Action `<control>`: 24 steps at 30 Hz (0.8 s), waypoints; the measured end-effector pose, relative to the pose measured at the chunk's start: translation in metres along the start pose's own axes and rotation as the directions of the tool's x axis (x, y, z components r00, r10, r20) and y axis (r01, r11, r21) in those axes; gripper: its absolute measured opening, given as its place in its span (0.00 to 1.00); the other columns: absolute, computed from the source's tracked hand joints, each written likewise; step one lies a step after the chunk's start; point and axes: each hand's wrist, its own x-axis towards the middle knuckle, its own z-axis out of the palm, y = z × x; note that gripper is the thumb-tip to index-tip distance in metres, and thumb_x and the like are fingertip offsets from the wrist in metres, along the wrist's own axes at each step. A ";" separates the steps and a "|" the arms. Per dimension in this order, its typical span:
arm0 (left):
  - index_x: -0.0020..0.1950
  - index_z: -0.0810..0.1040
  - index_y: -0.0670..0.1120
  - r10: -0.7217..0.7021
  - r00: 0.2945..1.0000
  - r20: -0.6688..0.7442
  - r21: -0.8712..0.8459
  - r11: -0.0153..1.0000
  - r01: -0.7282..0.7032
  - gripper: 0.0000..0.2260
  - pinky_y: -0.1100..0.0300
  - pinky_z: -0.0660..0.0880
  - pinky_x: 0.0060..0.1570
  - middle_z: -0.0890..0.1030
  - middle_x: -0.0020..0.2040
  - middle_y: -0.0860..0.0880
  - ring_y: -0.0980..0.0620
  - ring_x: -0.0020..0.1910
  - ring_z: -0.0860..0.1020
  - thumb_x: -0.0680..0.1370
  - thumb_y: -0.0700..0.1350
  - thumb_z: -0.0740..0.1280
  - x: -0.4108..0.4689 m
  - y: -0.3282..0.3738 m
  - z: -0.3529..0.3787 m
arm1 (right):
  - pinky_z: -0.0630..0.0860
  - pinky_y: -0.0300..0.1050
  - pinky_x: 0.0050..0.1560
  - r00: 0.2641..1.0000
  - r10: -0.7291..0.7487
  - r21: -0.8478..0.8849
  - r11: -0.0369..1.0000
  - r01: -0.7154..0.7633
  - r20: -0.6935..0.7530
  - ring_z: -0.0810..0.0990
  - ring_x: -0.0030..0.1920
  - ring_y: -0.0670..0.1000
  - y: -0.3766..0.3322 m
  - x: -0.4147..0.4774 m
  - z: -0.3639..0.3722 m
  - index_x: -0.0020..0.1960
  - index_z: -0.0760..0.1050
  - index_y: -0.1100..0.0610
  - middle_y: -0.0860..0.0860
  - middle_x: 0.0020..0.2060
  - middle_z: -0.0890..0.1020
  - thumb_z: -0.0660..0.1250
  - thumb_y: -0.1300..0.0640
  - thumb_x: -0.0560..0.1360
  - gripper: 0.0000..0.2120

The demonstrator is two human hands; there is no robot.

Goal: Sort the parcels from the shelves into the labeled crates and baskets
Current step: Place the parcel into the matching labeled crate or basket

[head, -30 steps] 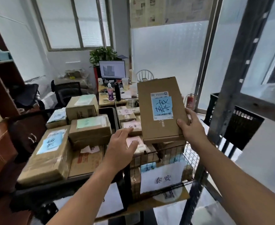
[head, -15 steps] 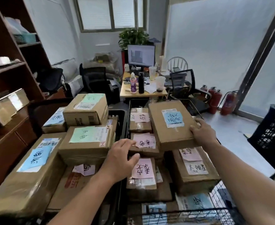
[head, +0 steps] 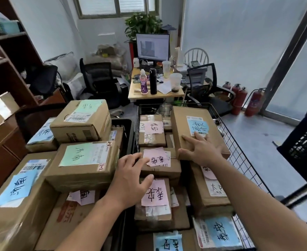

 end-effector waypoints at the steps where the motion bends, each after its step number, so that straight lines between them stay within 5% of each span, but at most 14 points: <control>1: 0.74 0.67 0.55 0.003 1.000 0.000 0.003 1.000 -0.003 0.25 0.55 0.54 0.74 0.62 0.74 0.56 0.55 0.74 0.52 0.77 0.59 0.63 0.000 -0.001 0.000 | 0.47 0.84 0.69 1.000 -0.002 -0.006 1.000 0.002 0.003 0.42 0.82 0.62 0.000 0.001 -0.002 0.78 0.50 0.30 0.46 0.83 0.47 0.54 0.23 0.74 0.35; 13: 0.74 0.67 0.53 0.035 0.999 0.040 0.033 0.999 -0.036 0.25 0.55 0.53 0.75 0.63 0.74 0.54 0.52 0.74 0.51 0.78 0.57 0.63 -0.003 -0.005 -0.003 | 0.52 0.79 0.71 0.995 0.075 0.009 0.997 -0.074 -0.072 0.50 0.81 0.59 -0.009 -0.015 0.004 0.80 0.54 0.34 0.48 0.82 0.55 0.56 0.36 0.82 0.28; 19: 0.76 0.63 0.54 0.029 0.996 0.085 0.069 0.997 -0.035 0.27 0.52 0.54 0.76 0.58 0.77 0.53 0.51 0.75 0.49 0.78 0.58 0.62 -0.004 -0.002 -0.006 | 0.72 0.64 0.64 0.951 0.080 0.094 0.994 -0.054 -0.298 0.68 0.72 0.57 -0.005 -0.020 0.001 0.77 0.64 0.39 0.51 0.72 0.73 0.57 0.39 0.82 0.24; 21: 0.76 0.63 0.54 0.025 0.996 0.087 0.076 0.997 -0.032 0.27 0.51 0.54 0.76 0.58 0.77 0.52 0.51 0.75 0.49 0.78 0.57 0.62 -0.003 -0.002 -0.006 | 0.68 0.68 0.68 0.971 0.088 0.028 0.996 -0.084 -0.224 0.66 0.73 0.57 -0.009 -0.022 0.005 0.77 0.64 0.37 0.50 0.73 0.71 0.58 0.38 0.81 0.24; 24: 0.76 0.63 0.53 0.017 0.997 0.082 0.086 0.996 -0.024 0.27 0.51 0.54 0.76 0.59 0.77 0.52 0.50 0.76 0.49 0.78 0.56 0.62 -0.006 0.001 -0.006 | 0.55 0.74 0.73 0.989 0.109 0.053 0.993 -0.104 -0.103 0.51 0.81 0.60 -0.017 -0.029 0.022 0.79 0.58 0.35 0.50 0.81 0.58 0.58 0.36 0.81 0.27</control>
